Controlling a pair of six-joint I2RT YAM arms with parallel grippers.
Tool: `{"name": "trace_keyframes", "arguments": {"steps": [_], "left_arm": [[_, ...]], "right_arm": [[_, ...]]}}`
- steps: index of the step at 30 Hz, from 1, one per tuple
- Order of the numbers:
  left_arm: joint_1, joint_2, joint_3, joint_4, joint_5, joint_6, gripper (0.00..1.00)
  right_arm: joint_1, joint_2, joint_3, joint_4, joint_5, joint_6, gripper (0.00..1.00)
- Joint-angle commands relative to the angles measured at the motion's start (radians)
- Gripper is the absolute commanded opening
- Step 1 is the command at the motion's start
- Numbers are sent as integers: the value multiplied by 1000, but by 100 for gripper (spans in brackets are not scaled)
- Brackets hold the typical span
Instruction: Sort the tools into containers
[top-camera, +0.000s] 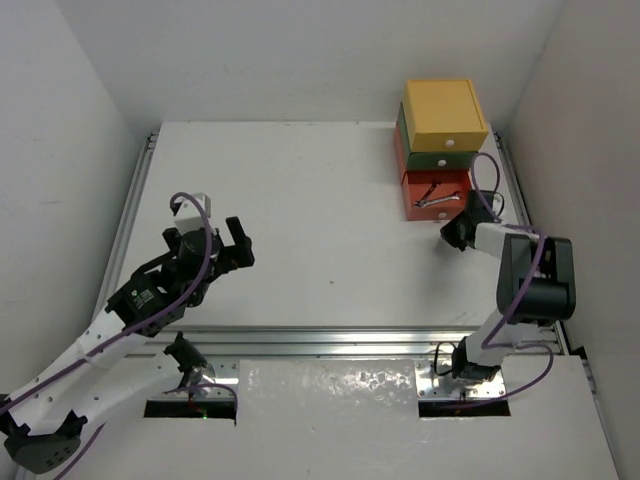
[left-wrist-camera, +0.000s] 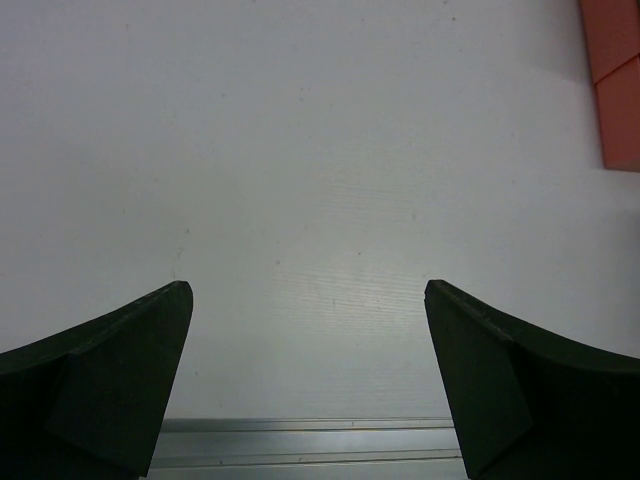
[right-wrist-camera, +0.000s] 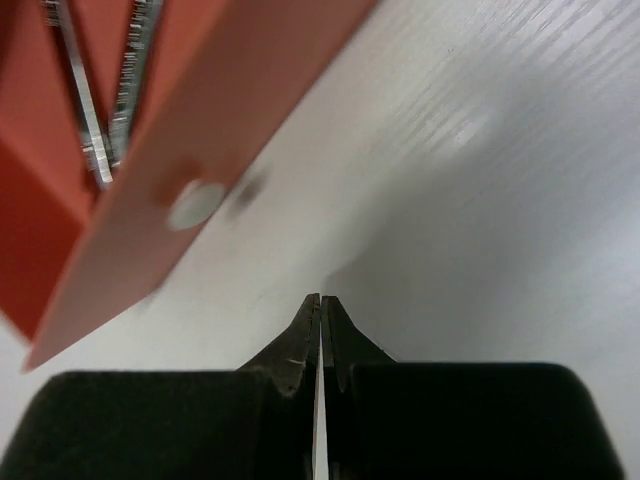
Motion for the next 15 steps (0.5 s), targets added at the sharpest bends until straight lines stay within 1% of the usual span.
{"name": "trace_keyframes", "arguments": {"steps": [1,2,4,8,11,15], "left_arm": [[-5,-7,-7,40,13,18,100],[-6,-8,-7,43,18,20,100],[-6,-8,-10,48,26,27,100],[-5,-7,-13,57,38,37,100],[-6,-10,-13,62,47,41,100],[-6,-22,-19,71,59,49,100]], "right_arm": [[-7,71,20,178,-5,8,0],[-7,87,26,236,-14,5,0],[-7,120,33,268,-19,14,0],[-17,150,30,446,-62,25,0],[-27,196,72,439,-81,25,0],[-48,269,138,506,-161,25,0]]}}
